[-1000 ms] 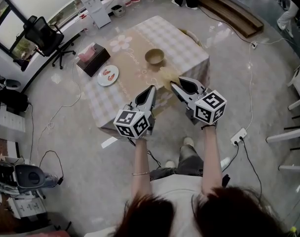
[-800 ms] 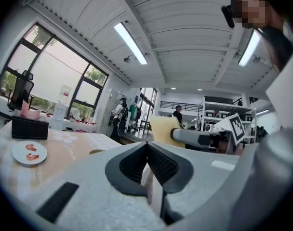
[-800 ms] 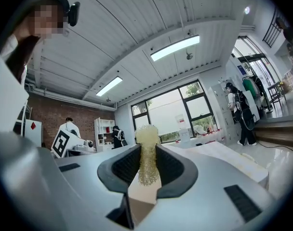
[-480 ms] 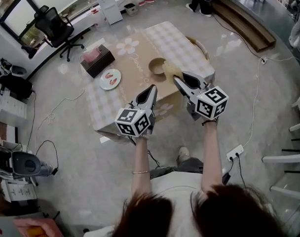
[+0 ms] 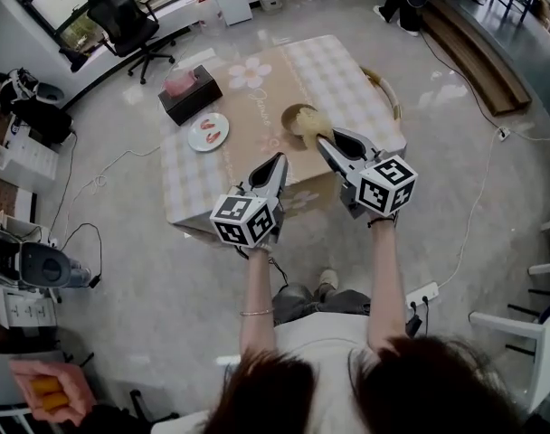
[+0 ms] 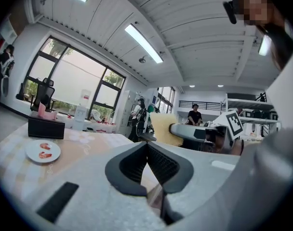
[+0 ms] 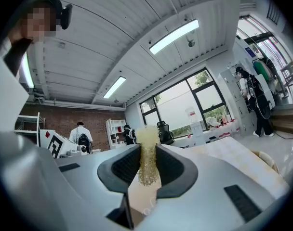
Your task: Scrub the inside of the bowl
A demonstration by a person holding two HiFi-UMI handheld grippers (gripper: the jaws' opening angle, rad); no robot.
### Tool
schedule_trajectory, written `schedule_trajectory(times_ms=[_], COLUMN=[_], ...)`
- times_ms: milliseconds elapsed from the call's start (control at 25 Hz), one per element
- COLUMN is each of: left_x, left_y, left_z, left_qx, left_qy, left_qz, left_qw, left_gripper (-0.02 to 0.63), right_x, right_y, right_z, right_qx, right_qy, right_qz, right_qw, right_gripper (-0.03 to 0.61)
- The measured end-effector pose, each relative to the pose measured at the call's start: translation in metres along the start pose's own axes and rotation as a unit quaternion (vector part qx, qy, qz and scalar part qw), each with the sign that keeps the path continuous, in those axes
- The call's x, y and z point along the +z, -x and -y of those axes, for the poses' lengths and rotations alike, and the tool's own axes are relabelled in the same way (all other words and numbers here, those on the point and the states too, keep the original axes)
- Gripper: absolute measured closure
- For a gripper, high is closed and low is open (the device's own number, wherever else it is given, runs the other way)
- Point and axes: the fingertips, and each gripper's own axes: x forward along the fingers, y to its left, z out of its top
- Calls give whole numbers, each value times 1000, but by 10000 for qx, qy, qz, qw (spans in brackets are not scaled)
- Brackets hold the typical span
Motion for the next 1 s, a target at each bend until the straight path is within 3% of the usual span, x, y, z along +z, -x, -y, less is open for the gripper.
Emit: schedule_trajectory(times_ms=[240, 1000], left_x=[-8, 12], left_y=[-5, -69], left_z=[-12, -80], left_qx=[188, -192], left_qy=[113, -72], left_qz=[-135, -296], left_qw=[9997, 9994], left_gripper=[603, 603], right_x=[-14, -15], right_y=[-13, -86], right_z=[9, 63], right_qx=[46, -14], right_qy=[-51, -94], right_qz=[-224, -305], right_qw=[9997, 9995], right_gripper=[500, 500])
